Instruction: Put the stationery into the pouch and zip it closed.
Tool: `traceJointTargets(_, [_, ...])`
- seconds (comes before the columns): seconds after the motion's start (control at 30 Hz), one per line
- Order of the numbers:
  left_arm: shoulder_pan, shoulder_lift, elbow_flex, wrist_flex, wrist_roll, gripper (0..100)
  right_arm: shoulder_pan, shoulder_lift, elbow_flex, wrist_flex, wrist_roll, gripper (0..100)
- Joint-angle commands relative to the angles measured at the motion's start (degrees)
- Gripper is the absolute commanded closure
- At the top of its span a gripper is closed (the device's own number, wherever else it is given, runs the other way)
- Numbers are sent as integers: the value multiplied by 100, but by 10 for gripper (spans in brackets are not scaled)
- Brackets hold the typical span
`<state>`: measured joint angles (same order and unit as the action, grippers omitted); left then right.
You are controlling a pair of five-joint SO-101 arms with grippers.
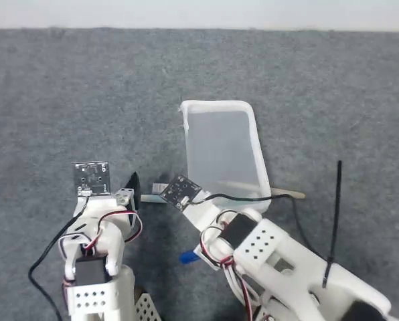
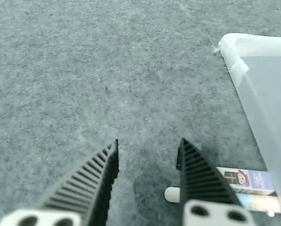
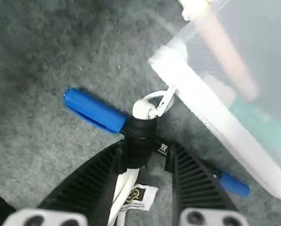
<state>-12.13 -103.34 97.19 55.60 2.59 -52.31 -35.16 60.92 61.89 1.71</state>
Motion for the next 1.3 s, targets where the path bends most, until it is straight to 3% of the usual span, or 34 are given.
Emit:
traceJointTargets(0.0, [-18, -97, -66, -167, 9, 807, -48, 303, -334, -233, -35, 868])
traceJointTargets(0.33, [-18, -97, -66, -167, -18, 808, -48, 1086, -316, -532, -9, 870])
traceJointTargets(0.5, [-18, -97, -66, -158, -18, 808, -48, 1077, -343, -523, 290, 998])
traceJointTargets(0.63, [-18, -97, -66, -149, -18, 808, -22, 1024, -378, -321, 642, 991])
traceJointTargets(1.07, [-26, -97, -163, -35, 0, 809, 505, -1596, -396, 224, 695, 993])
traceJointTargets(1.27, [-26, -97, -664, 809, 0, 809, 505, -2360, -404, 295, 695, 993])
